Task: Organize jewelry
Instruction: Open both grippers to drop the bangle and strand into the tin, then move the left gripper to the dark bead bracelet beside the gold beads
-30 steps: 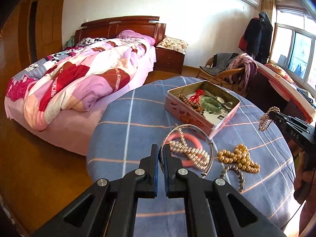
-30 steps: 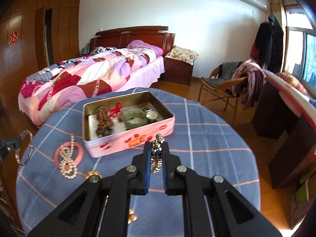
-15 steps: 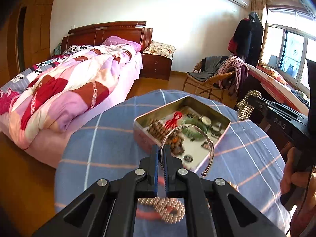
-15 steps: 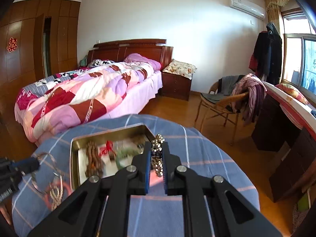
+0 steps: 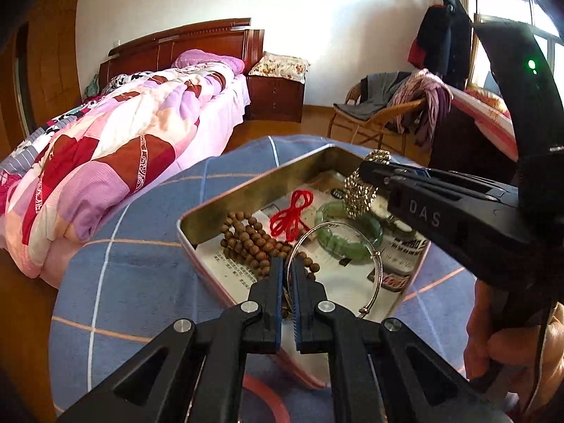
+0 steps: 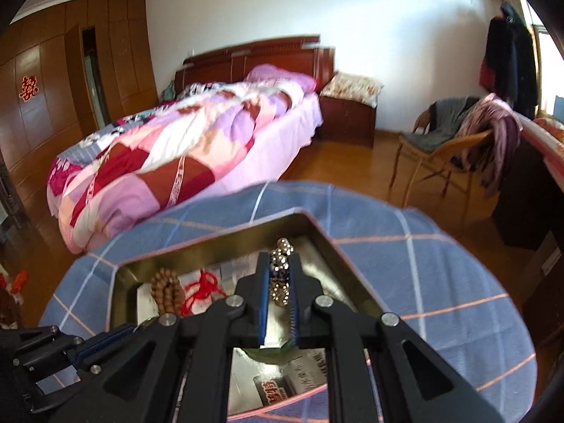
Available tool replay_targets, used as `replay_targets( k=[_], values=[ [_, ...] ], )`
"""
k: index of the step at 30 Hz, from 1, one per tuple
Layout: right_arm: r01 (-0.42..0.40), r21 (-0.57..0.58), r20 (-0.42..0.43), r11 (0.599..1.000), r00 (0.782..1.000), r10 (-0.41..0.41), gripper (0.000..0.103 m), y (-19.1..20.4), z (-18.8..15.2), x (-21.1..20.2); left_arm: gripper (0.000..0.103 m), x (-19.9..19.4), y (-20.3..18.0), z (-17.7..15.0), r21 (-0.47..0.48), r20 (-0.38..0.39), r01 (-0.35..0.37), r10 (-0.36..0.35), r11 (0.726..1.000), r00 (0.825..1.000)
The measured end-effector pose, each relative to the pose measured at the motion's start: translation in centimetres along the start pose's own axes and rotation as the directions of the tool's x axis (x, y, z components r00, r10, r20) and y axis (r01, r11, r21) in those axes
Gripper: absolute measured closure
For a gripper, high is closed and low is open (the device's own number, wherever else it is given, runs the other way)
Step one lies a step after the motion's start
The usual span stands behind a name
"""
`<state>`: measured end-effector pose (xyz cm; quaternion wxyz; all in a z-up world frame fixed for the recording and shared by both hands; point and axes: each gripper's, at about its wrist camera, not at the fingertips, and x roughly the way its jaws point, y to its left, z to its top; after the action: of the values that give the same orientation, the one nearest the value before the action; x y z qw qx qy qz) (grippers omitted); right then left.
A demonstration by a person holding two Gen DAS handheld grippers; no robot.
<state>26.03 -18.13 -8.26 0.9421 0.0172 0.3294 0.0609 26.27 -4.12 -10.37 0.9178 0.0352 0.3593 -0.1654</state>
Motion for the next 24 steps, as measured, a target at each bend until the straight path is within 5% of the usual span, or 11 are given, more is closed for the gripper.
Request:
replay_targets(
  k=[6, 8, 9, 13, 17, 24],
  values=[
    [-0.046, -0.012, -0.032, 0.999, 0.998, 0.045, 0.082, 0.0, -0.4, 0.4, 0.099, 0.5, -0.4, -0.2, 0.026, 0.015, -0.048, 0.048, 0.998, 0.999],
    [-0.037, -0.012, -0.030, 0.999, 0.999, 0.037, 0.047, 0.1, -0.4, 0.4, 0.096, 0.5, -0.4, -0.2, 0.018, 0.023, -0.065, 0.065, 0.998, 0.998],
    [-0.032, -0.018, -0.018, 0.999, 0.999, 0.032, 0.042, 0.1, -0.4, 0.1, 0.096, 0.5, -0.3, -0.1, 0.016, 0.027, -0.069, 0.069, 0.997, 0.997],
    [0.003, -0.010, 0.022, 1.000, 1.000, -0.002, 0.041, 0.0, 0.0, -0.9, 0.080, 0.5, -0.4, -0.2, 0.021, 0.033, -0.062, 0.061, 0.998, 0.998],
    [0.053, 0.057, 0.051, 0.997, 0.997, -0.056, 0.041, -1.2, -0.1, -2.4, 0.039, -0.6, -1.0, -0.1, 0.046, 0.077, -0.093, 0.090, 0.995, 0.993],
    [0.111, 0.146, 0.068, 0.983, 0.990, -0.122, 0.041, -2.3, -1.7, -5.3, 0.037, -2.3, -1.0, -0.5, 0.037, 0.084, -0.110, 0.106, 0.993, 0.991]
  ],
)
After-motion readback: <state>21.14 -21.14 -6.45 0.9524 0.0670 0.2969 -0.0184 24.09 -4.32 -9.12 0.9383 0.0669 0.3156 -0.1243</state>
